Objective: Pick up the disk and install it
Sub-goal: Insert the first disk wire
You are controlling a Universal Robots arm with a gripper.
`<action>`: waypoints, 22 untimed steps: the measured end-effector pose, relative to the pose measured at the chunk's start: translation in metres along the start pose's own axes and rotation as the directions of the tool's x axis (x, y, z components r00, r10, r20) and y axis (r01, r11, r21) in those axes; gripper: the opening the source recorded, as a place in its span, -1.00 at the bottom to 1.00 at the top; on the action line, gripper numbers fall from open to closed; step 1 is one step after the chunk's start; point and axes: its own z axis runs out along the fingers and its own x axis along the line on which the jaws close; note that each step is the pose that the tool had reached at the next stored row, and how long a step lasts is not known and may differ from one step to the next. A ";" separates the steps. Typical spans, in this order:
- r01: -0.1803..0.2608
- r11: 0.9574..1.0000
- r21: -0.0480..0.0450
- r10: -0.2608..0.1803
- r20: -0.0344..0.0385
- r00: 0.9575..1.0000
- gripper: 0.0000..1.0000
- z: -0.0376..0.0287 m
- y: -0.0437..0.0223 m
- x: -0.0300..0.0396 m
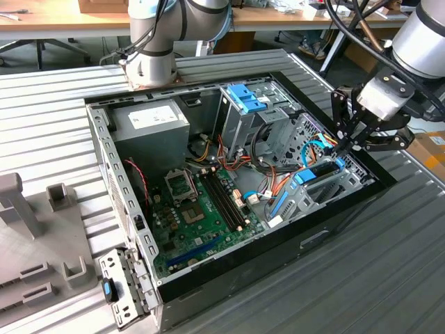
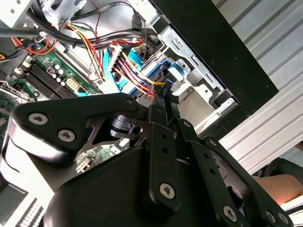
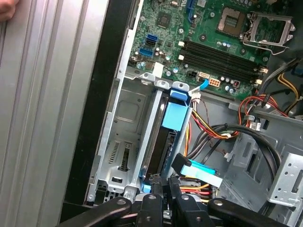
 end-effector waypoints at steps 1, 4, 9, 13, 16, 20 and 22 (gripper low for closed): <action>-0.016 1.000 0.001 0.016 -0.003 1.000 -0.65 0.0002 0.0001 0.0001; -0.053 0.999 0.003 0.053 -0.008 0.999 -0.65 0.0004 0.0006 0.0000; -0.058 0.998 0.003 0.058 -0.009 0.998 -0.65 0.0004 0.0011 -0.0002; -0.059 0.998 0.003 0.059 -0.009 0.998 -0.65 -0.0002 0.0054 -0.0013; -0.085 0.996 0.005 0.085 -0.013 0.996 -0.65 0.0022 0.0066 -0.0014; -0.132 0.991 0.009 0.132 -0.019 0.991 -0.65 0.0050 0.0081 -0.0015; -0.136 0.991 0.012 0.136 0.011 0.991 -0.65 0.0054 0.0084 -0.0015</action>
